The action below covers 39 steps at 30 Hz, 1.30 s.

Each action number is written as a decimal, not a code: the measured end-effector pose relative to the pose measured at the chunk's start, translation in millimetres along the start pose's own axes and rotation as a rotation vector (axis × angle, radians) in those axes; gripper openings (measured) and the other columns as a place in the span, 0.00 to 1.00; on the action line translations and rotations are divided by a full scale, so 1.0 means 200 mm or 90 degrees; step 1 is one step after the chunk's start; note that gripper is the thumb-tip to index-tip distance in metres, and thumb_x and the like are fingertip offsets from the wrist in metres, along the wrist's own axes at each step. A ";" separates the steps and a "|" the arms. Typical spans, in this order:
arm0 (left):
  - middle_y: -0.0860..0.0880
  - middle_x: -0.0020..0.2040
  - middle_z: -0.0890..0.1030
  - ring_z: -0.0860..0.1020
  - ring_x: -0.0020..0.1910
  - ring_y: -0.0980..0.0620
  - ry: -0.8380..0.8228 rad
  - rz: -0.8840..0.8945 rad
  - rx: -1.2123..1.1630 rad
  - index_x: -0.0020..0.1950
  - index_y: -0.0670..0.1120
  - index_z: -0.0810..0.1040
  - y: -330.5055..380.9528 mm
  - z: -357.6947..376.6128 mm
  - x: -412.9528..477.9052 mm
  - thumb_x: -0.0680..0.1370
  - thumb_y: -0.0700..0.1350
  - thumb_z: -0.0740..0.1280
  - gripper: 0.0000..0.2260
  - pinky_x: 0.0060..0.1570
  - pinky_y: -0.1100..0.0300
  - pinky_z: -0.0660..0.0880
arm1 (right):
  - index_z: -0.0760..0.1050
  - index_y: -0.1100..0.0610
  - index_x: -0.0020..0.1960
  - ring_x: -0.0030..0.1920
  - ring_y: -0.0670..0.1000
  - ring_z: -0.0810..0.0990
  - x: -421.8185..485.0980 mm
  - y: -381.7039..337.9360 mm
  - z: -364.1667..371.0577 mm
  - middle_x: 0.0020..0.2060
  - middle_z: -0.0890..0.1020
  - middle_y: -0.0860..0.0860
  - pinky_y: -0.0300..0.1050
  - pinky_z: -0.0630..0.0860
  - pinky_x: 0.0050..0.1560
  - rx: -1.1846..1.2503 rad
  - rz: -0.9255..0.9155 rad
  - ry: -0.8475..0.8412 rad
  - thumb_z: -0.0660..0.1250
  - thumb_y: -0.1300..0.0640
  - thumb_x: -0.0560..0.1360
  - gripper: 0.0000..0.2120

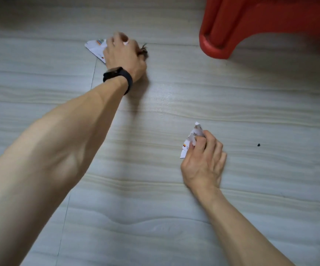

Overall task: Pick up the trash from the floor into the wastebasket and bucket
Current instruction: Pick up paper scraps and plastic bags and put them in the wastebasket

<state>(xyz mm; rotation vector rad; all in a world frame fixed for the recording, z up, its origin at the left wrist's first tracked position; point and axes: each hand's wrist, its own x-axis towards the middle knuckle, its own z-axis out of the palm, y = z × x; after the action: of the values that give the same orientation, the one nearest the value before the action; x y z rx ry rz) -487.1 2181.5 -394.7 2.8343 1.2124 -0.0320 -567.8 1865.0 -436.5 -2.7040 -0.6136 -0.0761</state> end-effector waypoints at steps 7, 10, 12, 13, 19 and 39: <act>0.36 0.57 0.78 0.76 0.54 0.33 -0.066 0.007 -0.020 0.60 0.43 0.72 -0.14 -0.04 -0.32 0.80 0.45 0.60 0.11 0.43 0.47 0.70 | 0.75 0.58 0.57 0.58 0.59 0.74 0.00 0.00 -0.02 0.63 0.77 0.56 0.54 0.69 0.48 0.006 -0.012 0.008 0.55 0.51 0.80 0.15; 0.35 0.54 0.79 0.77 0.52 0.33 -0.097 0.076 0.016 0.62 0.47 0.72 -0.02 -0.08 -0.65 0.81 0.47 0.61 0.11 0.40 0.50 0.65 | 0.75 0.58 0.57 0.58 0.60 0.74 0.02 0.00 -0.02 0.63 0.77 0.56 0.54 0.70 0.48 -0.002 -0.018 0.008 0.57 0.51 0.79 0.14; 0.37 0.53 0.81 0.78 0.51 0.35 -0.117 0.113 0.018 0.63 0.51 0.73 0.02 -0.08 -0.91 0.81 0.48 0.61 0.11 0.40 0.51 0.65 | 0.74 0.57 0.57 0.58 0.60 0.75 0.01 0.00 -0.02 0.63 0.77 0.55 0.55 0.69 0.48 -0.005 -0.021 0.003 0.58 0.52 0.79 0.13; 0.39 0.52 0.81 0.79 0.50 0.36 -0.125 0.132 0.014 0.64 0.52 0.73 0.04 -0.07 -1.03 0.82 0.48 0.60 0.11 0.40 0.52 0.65 | 0.74 0.57 0.57 0.58 0.61 0.75 0.02 0.00 -0.02 0.63 0.77 0.55 0.55 0.69 0.49 -0.003 -0.021 0.000 0.57 0.52 0.79 0.13; 0.45 0.57 0.80 0.79 0.51 0.37 -0.167 0.172 -0.055 0.74 0.55 0.65 0.02 -0.03 -1.69 0.77 0.36 0.59 0.27 0.41 0.50 0.71 | 0.74 0.58 0.53 0.58 0.62 0.73 0.04 0.05 -0.05 0.57 0.77 0.57 0.55 0.67 0.51 0.123 -0.012 -0.038 0.61 0.55 0.78 0.08; 0.50 0.49 0.79 0.78 0.50 0.43 -0.110 0.181 -0.160 0.57 0.54 0.82 -0.49 -0.40 -2.83 0.80 0.46 0.65 0.09 0.37 0.56 0.64 | 0.62 0.50 0.74 0.41 0.48 0.85 -1.25 0.17 -1.14 0.48 0.84 0.51 0.39 0.73 0.40 0.453 0.127 -0.306 0.69 0.58 0.75 0.30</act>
<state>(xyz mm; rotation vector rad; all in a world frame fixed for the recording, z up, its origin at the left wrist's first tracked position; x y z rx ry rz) -948.1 1845.3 -296.0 2.6862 0.7182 -0.1021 -772.5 1652.6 -269.0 -2.0578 -0.3872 0.7213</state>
